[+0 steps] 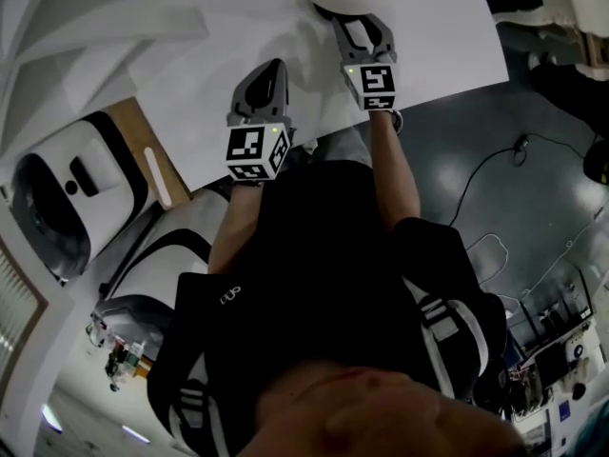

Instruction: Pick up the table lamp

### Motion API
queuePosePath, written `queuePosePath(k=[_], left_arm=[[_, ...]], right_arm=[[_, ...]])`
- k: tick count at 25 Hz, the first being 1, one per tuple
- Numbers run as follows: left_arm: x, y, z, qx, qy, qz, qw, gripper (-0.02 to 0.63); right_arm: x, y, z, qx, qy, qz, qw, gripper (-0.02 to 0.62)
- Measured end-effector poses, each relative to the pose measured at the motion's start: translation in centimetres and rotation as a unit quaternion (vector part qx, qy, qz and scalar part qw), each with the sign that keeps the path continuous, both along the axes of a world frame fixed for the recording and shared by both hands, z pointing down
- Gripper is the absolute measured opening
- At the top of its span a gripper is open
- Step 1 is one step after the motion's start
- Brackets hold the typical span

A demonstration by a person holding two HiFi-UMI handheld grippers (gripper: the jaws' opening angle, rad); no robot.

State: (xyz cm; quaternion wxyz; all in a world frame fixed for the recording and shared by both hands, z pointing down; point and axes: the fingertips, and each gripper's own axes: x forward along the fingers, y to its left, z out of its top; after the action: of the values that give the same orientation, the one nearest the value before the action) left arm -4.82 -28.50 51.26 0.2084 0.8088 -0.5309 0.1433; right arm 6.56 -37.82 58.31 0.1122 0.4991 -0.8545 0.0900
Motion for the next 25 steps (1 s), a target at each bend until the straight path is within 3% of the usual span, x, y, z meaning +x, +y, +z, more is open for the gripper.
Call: queuePosePath(k=[21, 25], left_arm=[[-0.7, -0.5, 0.5, -0.012, -0.036, -0.025, 0.9990, 0.011], [-1.4, -0.5, 0.6, -0.010, -0.038, -0.028, 0.9988, 0.011]], right_arm=[[-0.4, -5.5, 2.3, 0.029, 0.019, 0.011, 0.999, 0.153], [-0.5, -5.9, 2.3, 0.023, 0.014, 0.026, 0.999, 0.124]])
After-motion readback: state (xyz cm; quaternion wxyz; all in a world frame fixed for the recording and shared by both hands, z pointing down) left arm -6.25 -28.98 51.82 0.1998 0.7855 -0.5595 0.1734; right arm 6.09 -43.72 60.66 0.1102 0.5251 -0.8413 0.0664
